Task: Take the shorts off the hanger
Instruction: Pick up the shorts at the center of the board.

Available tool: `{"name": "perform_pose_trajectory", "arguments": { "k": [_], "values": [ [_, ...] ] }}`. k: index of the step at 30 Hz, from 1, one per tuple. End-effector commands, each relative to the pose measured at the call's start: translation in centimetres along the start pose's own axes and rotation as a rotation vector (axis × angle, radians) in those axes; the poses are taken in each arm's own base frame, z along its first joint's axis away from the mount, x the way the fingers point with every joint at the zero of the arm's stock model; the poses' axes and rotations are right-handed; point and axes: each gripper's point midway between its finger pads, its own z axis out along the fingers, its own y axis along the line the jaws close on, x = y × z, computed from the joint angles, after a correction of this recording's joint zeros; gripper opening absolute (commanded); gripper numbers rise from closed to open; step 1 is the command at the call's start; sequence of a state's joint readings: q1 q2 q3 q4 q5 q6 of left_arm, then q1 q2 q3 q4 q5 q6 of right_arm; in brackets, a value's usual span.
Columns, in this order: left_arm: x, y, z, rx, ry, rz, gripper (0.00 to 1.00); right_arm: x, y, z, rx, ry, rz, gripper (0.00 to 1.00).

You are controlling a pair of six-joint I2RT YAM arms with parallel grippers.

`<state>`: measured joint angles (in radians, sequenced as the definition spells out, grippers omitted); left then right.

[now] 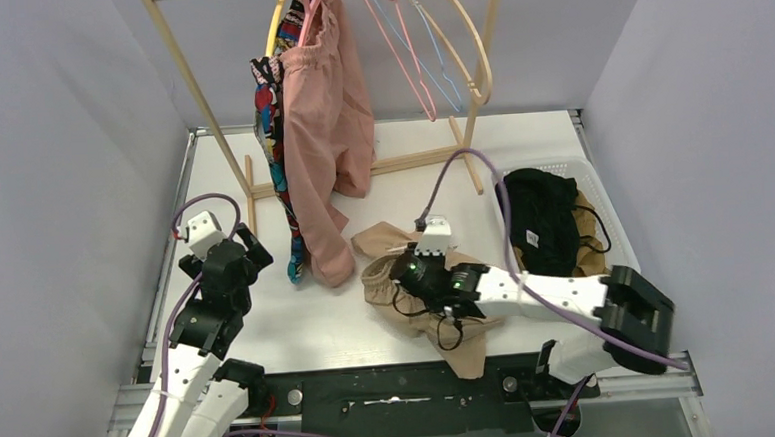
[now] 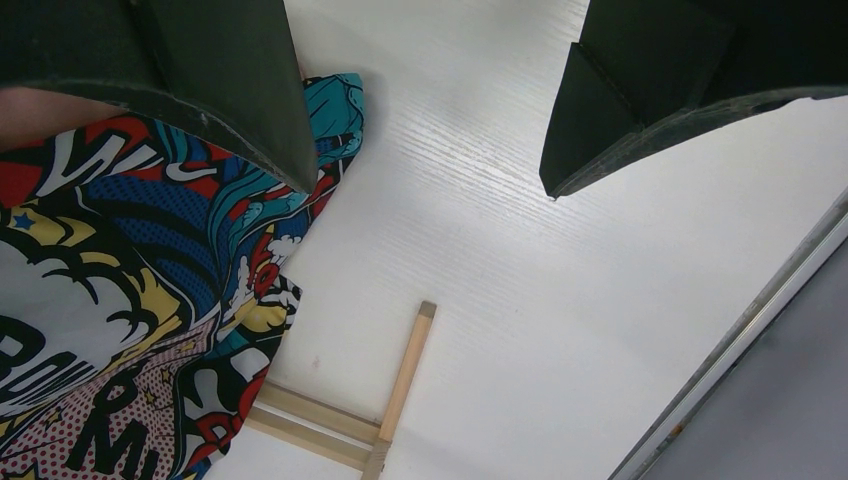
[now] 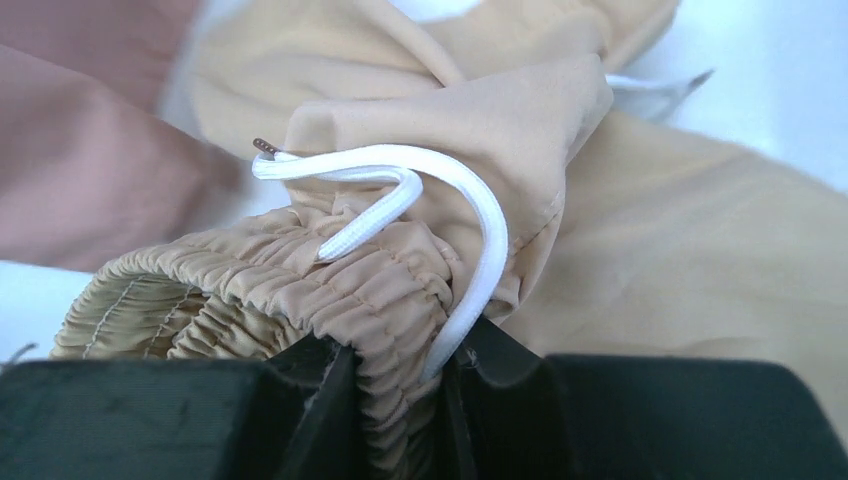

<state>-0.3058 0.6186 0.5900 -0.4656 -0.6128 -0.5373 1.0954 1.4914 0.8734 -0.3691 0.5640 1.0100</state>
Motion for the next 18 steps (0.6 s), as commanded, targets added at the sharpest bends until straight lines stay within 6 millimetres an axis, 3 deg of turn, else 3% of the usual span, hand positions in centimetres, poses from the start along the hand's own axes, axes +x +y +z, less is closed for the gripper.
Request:
{"name": "perform_pose_trajectory", "arguments": {
  "k": [1, 9, 18],
  "values": [
    [-1.8, -1.1, 0.0, 0.040, -0.052, -0.028, 0.82, -6.8, 0.4, -4.0, -0.110, -0.224, 0.118, 0.00],
    [-1.8, -0.9, 0.0, 0.035, -0.058, -0.029, 0.82, -10.6, -2.3, -8.3, -0.198, -0.362, 0.295, 0.00],
    [-1.7, -1.1, 0.0, 0.045, -0.053, -0.026, 0.82, -14.4, -2.2, -12.8, -0.338, -0.436, 0.232, 0.00]
  ]
}}
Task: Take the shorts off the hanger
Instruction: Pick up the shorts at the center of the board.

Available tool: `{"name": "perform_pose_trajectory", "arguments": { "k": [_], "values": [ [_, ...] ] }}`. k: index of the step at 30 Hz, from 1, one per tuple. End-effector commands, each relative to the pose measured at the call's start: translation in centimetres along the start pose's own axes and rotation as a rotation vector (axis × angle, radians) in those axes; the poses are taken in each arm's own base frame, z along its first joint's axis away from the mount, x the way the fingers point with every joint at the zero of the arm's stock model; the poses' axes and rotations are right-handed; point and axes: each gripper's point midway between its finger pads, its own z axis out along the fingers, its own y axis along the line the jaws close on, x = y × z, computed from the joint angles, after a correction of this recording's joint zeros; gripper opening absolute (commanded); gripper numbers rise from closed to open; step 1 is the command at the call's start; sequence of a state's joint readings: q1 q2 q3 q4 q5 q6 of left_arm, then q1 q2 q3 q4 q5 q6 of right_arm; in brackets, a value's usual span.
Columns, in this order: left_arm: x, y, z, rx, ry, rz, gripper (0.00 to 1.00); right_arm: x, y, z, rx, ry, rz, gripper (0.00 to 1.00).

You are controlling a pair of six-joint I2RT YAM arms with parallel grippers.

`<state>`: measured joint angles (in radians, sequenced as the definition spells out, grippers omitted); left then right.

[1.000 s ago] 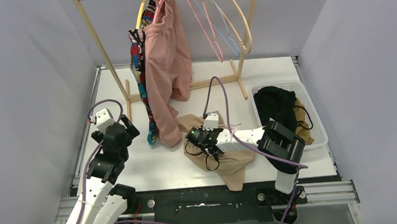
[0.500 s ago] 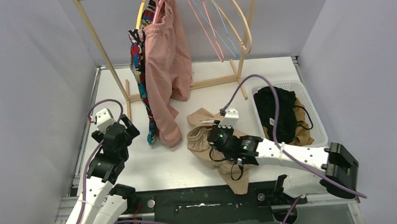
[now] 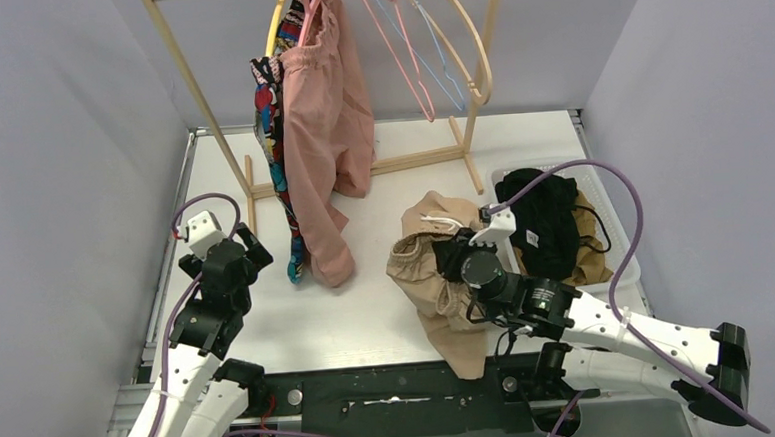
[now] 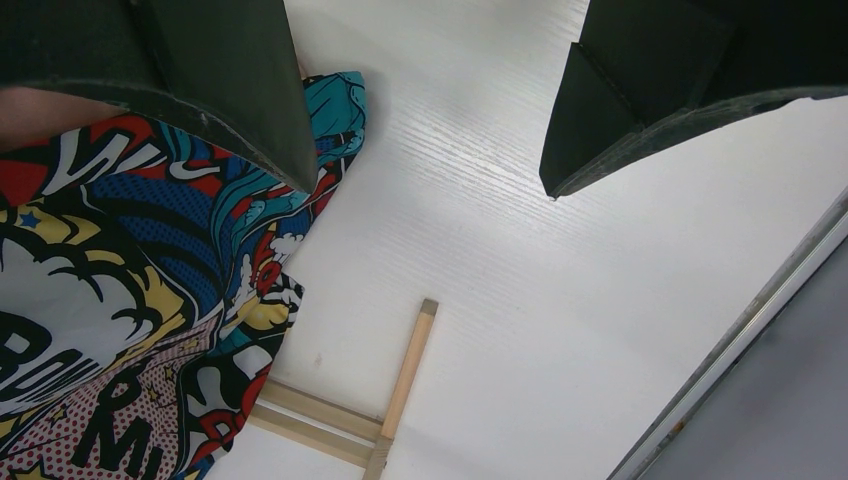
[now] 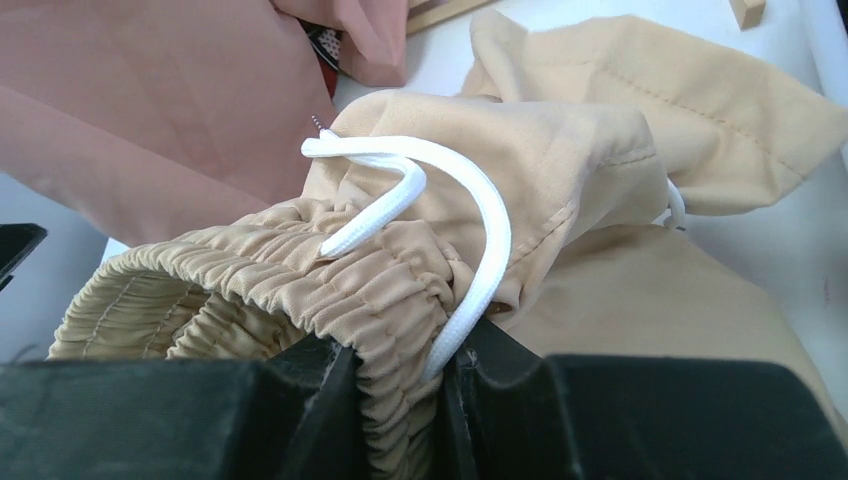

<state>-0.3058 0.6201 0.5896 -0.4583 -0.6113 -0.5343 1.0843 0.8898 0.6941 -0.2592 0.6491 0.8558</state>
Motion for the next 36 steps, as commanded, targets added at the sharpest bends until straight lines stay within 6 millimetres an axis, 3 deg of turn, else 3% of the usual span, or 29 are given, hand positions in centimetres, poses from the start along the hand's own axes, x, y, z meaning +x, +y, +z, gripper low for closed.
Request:
{"name": "perform_pose_trajectory", "arguments": {
  "k": [1, 5, 8, 10, 13, 15, 17, 18, 21, 23, 25, 26, 29, 31, 33, 36],
  "values": [
    [-1.6, -1.1, 0.0, 0.042, -0.048, -0.025, 0.82, -5.8, 3.1, -1.6, -0.124, -0.111, 0.037, 0.00],
    [-1.7, -1.1, 0.0, 0.042, -0.050, -0.027, 0.82, -10.1, 6.4, -4.0, -0.275, -0.146, -0.015, 0.00],
    [-1.6, -1.0, 0.0, 0.041, -0.049, -0.025, 0.82, -13.0, 7.8, -5.5, -0.313, -0.174, -0.069, 0.00],
    [-1.6, -1.0, -0.1, 0.040, -0.050, -0.025, 0.82, -13.9, 8.7, -6.1, -0.343, -0.176, -0.105, 0.00],
    [-1.6, -1.0, 0.0, 0.039, -0.049, -0.026, 0.82, -13.4, 9.8, -6.2, -0.397, -0.146, -0.143, 0.00],
    [-1.6, -1.0, 0.0, 0.039, -0.049, -0.026, 0.82, -11.8, 10.1, -5.5, -0.407, -0.101, -0.122, 0.00],
    [-1.6, -1.1, 0.0, 0.041, -0.047, -0.024, 0.82, -8.3, 9.8, -4.1, -0.405, -0.005, -0.101, 0.00],
    [-1.6, -1.0, 0.0, 0.039, -0.048, -0.024, 0.82, -5.9, 8.5, -3.2, -0.359, 0.074, -0.079, 0.00],
    [-1.5, -1.0, -0.1, 0.040, -0.043, -0.022, 0.82, 3.1, 1.6, -1.5, -0.121, 0.341, -0.014, 0.00],
    [-1.6, -1.0, -0.1, 0.043, -0.050, -0.028, 0.82, 7.0, -2.6, -1.8, 0.027, 0.441, 0.030, 0.00],
    [-1.6, -1.1, -0.1, 0.047, -0.053, -0.028, 0.82, 7.8, -4.7, -1.9, 0.108, 0.447, 0.052, 0.07],
    [-1.6, -1.2, 0.0, 0.049, -0.050, -0.027, 0.82, 7.4, -5.4, -1.8, 0.143, 0.431, 0.053, 0.15],
    [-1.3, -1.4, 0.1, 0.056, -0.036, -0.018, 0.82, 6.3, -6.4, -1.4, 0.211, 0.391, 0.033, 0.66],
    [-1.3, -1.4, 0.1, 0.052, -0.032, -0.015, 0.82, 6.7, -7.0, -1.1, 0.259, 0.414, -0.001, 0.87],
    [-1.3, -1.3, 0.1, 0.049, -0.032, -0.014, 0.82, 8.1, -7.7, -0.7, 0.301, 0.473, -0.054, 0.98],
    [-1.3, -1.2, 0.1, 0.046, -0.035, -0.017, 0.82, 10.8, -9.7, -0.5, 0.429, 0.583, -0.140, 0.98]
  ]
}}
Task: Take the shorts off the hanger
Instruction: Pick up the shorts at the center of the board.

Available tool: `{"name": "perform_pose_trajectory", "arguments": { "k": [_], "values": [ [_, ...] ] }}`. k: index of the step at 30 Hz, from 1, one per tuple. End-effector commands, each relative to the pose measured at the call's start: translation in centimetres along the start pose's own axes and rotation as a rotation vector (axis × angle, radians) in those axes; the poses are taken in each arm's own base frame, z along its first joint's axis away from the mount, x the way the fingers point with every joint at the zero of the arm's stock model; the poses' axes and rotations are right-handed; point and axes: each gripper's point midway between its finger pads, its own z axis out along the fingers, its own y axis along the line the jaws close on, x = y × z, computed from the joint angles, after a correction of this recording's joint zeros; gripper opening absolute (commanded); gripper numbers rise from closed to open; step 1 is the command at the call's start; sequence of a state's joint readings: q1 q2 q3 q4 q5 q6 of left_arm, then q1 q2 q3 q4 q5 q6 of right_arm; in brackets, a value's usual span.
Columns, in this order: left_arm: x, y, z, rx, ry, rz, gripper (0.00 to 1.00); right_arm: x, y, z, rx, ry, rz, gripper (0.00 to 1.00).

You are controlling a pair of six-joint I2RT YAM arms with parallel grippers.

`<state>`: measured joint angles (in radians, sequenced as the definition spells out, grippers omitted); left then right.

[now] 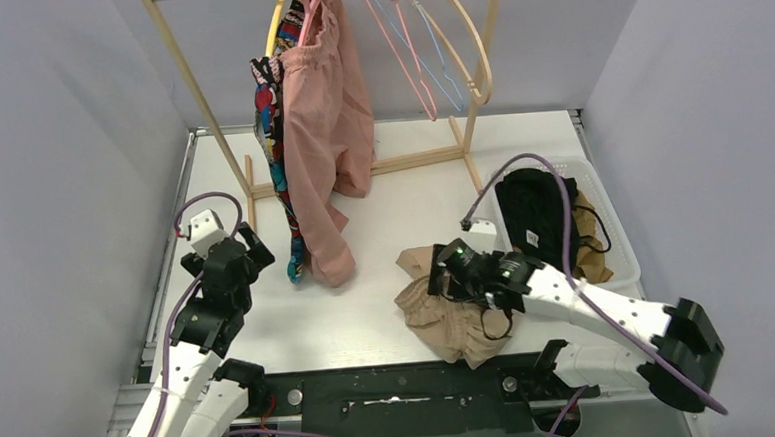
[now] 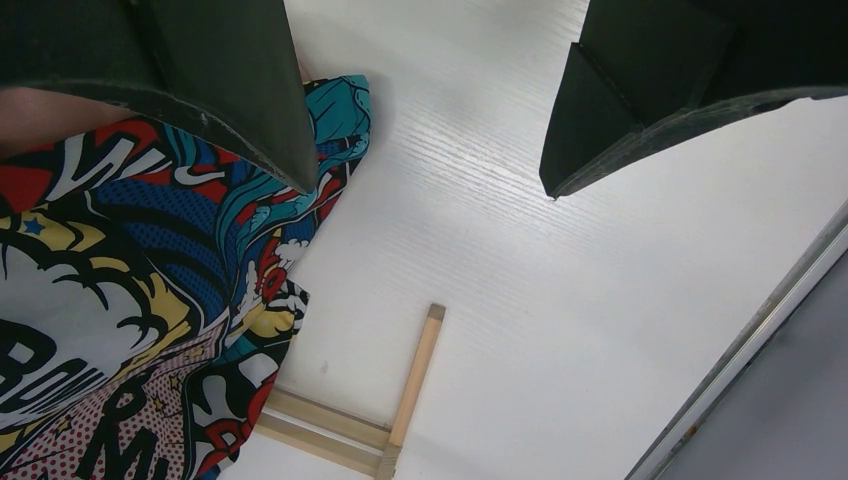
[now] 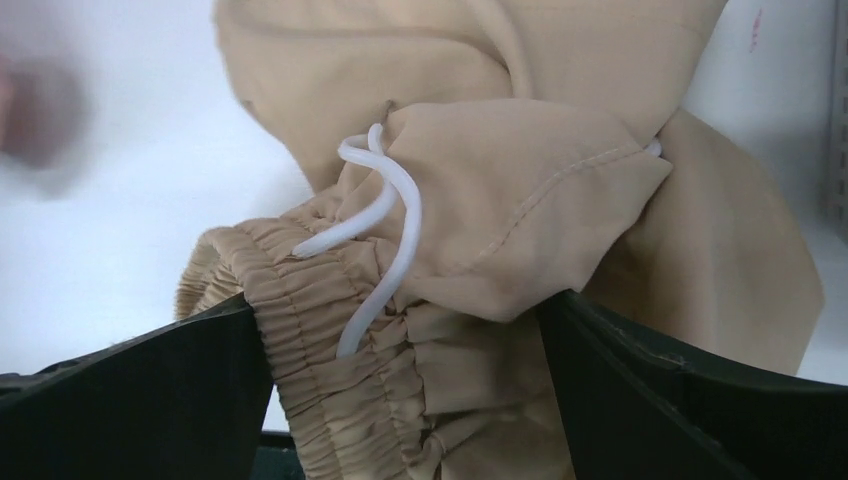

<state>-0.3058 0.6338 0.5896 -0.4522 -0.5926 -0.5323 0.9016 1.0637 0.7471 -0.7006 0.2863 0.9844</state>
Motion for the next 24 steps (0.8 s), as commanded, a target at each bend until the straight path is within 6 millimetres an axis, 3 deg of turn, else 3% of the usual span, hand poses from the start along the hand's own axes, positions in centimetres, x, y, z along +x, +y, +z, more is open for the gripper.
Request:
{"name": "perform_pose_trajectory", "arguments": {
  "k": [1, 3, 6, 9, 12, 15, 16, 18, 21, 22, 23, 24],
  "values": [
    [-1.6, -0.8, -0.1, 0.033, -0.052, -0.023, 0.82, 1.9, -2.3, 2.6, 0.227, 0.105, -0.057, 0.98],
    [-1.6, -0.8, -0.1, 0.033, -0.050, -0.022, 0.82, 3.5, -3.7, 3.7, 0.342, 0.181, -0.100, 0.98],
    [-1.5, -0.8, -0.1, 0.031, -0.048, -0.019, 0.82, 6.7, -3.5, 6.3, 0.334, 0.301, -0.157, 1.00],
    [-1.6, -0.7, -0.1, 0.026, -0.051, -0.020, 0.82, 8.3, -1.5, 8.2, 0.223, 0.334, -0.162, 0.77],
    [-1.6, -0.7, -0.1, 0.028, -0.051, -0.021, 0.82, 7.5, 0.0, 8.4, 0.158, 0.284, -0.156, 0.45],
    [-1.6, -0.8, -0.1, 0.031, -0.051, -0.020, 0.82, 4.7, 1.5, 7.3, 0.105, 0.184, -0.136, 0.11],
    [-1.6, -0.8, 0.0, 0.032, -0.050, -0.020, 0.82, 3.4, 1.9, 6.7, 0.090, 0.138, -0.130, 0.06],
    [-1.6, -0.9, 0.0, 0.033, -0.048, -0.018, 0.82, 0.4, 2.6, 5.1, 0.058, 0.034, -0.111, 0.00],
    [-1.6, -0.9, 0.0, 0.034, -0.049, -0.019, 0.82, -4.7, 3.7, 1.4, -0.006, -0.131, -0.076, 0.00],
    [-1.6, -0.9, -0.1, 0.037, -0.050, -0.019, 0.82, -6.3, 3.8, -0.1, -0.025, -0.183, -0.060, 0.00],
    [-1.6, -0.9, -0.1, 0.037, -0.051, -0.018, 0.82, -9.5, 3.1, -3.5, -0.021, -0.298, -0.022, 0.00],
    [-1.6, -0.9, -0.1, 0.037, -0.051, -0.019, 0.82, -10.7, 2.4, -4.9, -0.003, -0.339, -0.003, 0.00]
  ]
}}
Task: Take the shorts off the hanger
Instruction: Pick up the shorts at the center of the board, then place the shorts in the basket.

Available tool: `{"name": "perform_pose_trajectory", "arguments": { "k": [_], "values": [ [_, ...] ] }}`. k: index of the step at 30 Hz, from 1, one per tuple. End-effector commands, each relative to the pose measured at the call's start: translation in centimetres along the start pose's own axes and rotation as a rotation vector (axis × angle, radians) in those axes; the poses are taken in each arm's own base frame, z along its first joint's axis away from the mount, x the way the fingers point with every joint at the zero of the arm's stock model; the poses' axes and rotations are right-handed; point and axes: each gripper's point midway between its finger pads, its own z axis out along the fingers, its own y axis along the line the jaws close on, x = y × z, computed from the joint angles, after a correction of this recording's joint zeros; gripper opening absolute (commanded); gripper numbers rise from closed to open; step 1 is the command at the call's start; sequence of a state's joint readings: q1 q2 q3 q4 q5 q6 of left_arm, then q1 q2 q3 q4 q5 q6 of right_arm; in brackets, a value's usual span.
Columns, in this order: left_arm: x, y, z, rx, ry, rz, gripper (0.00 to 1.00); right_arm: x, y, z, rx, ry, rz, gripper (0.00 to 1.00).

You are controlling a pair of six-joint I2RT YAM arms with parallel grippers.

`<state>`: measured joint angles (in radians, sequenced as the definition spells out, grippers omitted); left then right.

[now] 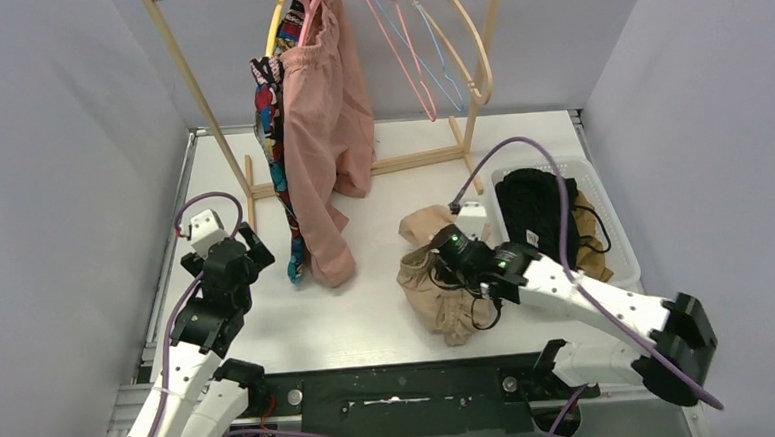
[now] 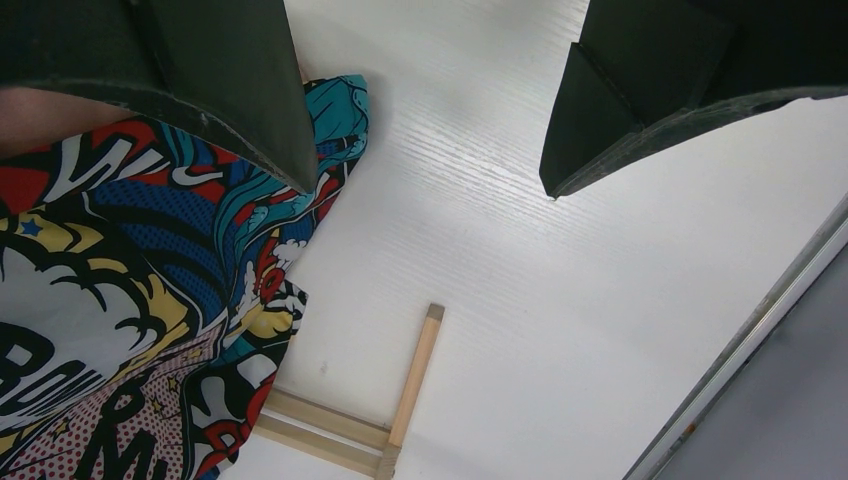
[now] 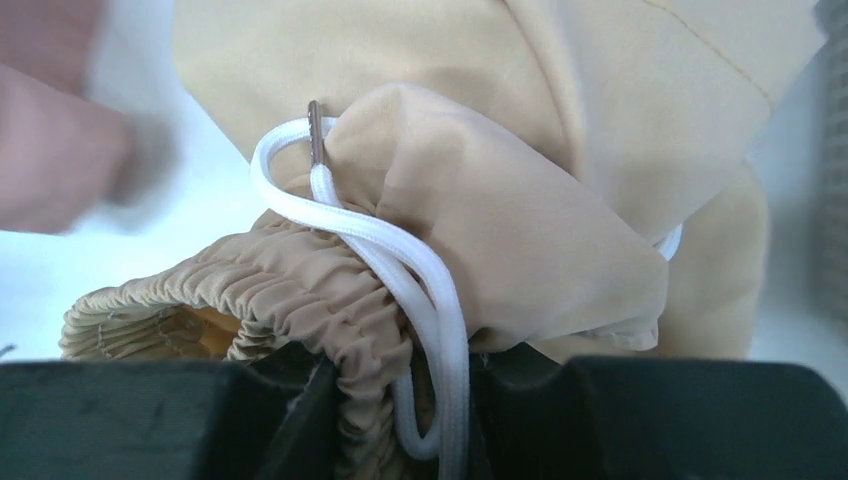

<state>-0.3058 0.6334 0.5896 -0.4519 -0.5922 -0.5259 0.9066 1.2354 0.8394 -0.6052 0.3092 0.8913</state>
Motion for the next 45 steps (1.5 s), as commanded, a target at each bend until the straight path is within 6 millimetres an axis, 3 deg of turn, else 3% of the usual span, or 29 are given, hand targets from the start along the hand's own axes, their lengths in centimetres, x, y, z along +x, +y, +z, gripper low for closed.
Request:
{"name": "perform_pose_trajectory", "arguments": {
  "k": [1, 6, 9, 13, 18, 28, 32, 34, 38, 42, 45],
  "values": [
    [-1.7, -0.9, -0.1, 0.037, -0.053, -0.026, 0.82, -10.3, -2.1, -8.3, 0.034, -0.354, 0.115, 0.00],
    [-1.7, -0.9, -0.1, 0.037, -0.055, -0.027, 0.82, -12.8, -6.4, -13.8, 0.130, -0.468, 0.209, 0.00],
    [-1.8, -0.9, -0.1, 0.040, -0.057, -0.029, 0.82, -13.7, -8.7, -15.7, 0.185, -0.530, 0.250, 0.00],
    [-1.7, -1.0, -0.1, 0.045, -0.054, -0.028, 0.82, -14.5, -10.8, -16.6, 0.270, -0.559, 0.261, 0.00],
    [-1.7, -1.0, -0.1, 0.045, -0.052, -0.026, 0.82, -16.0, -14.1, -15.6, 0.390, -0.535, 0.240, 0.00],
    [-1.7, -0.9, -0.1, 0.038, -0.054, -0.027, 0.82, -22.0, -18.2, -9.8, 0.087, -0.370, 0.283, 0.01],
    [-1.7, -0.9, -0.1, 0.040, -0.053, -0.026, 0.82, -22.7, -20.1, -6.9, -0.030, -0.267, 0.330, 0.03],
    [-1.7, -0.9, -0.1, 0.040, -0.054, -0.027, 0.82, -22.2, -21.6, -5.1, 0.021, -0.208, 0.329, 0.03],
    [-1.8, -1.0, -0.1, 0.044, -0.055, -0.028, 0.82, -19.4, -24.2, 0.3, 0.097, -0.082, 0.352, 0.03],
    [-1.8, -1.0, -0.2, 0.045, -0.057, -0.029, 0.82, -13.4, -26.4, 6.3, 0.206, 0.101, 0.370, 0.04],
    [-1.8, -1.0, -0.2, 0.044, -0.055, -0.026, 0.82, -8.9, -27.0, 8.9, 0.265, 0.229, 0.350, 0.05]
  ]
}}
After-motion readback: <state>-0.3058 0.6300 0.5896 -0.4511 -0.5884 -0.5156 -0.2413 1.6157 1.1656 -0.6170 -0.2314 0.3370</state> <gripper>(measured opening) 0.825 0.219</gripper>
